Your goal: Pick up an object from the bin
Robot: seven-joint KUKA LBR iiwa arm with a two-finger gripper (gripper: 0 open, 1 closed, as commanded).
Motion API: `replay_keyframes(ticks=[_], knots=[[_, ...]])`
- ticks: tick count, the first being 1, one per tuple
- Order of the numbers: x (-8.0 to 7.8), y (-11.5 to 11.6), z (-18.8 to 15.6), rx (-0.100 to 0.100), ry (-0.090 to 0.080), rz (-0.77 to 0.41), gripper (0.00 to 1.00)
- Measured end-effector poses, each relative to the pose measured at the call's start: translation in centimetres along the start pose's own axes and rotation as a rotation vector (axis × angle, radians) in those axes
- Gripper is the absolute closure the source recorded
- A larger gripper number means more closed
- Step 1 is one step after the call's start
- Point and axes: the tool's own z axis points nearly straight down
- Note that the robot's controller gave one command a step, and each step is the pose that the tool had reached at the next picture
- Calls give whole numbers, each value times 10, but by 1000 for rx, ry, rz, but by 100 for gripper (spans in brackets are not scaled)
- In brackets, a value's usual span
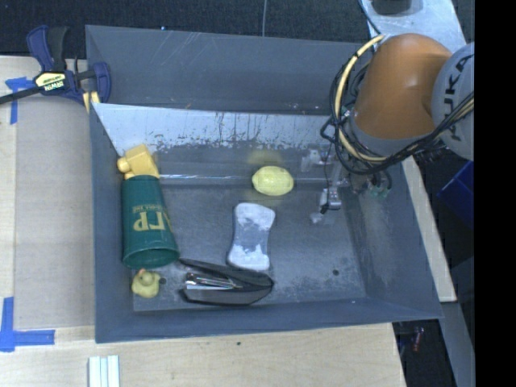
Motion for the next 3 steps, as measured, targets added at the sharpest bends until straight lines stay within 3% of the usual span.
replay_keyframes(ticks=[1,2,3], knots=[[-1,0,-5,0,-8,-1,0],[-4,60,55,-1,-8,42,0],[2,105,101,6,-21,-274,100]])
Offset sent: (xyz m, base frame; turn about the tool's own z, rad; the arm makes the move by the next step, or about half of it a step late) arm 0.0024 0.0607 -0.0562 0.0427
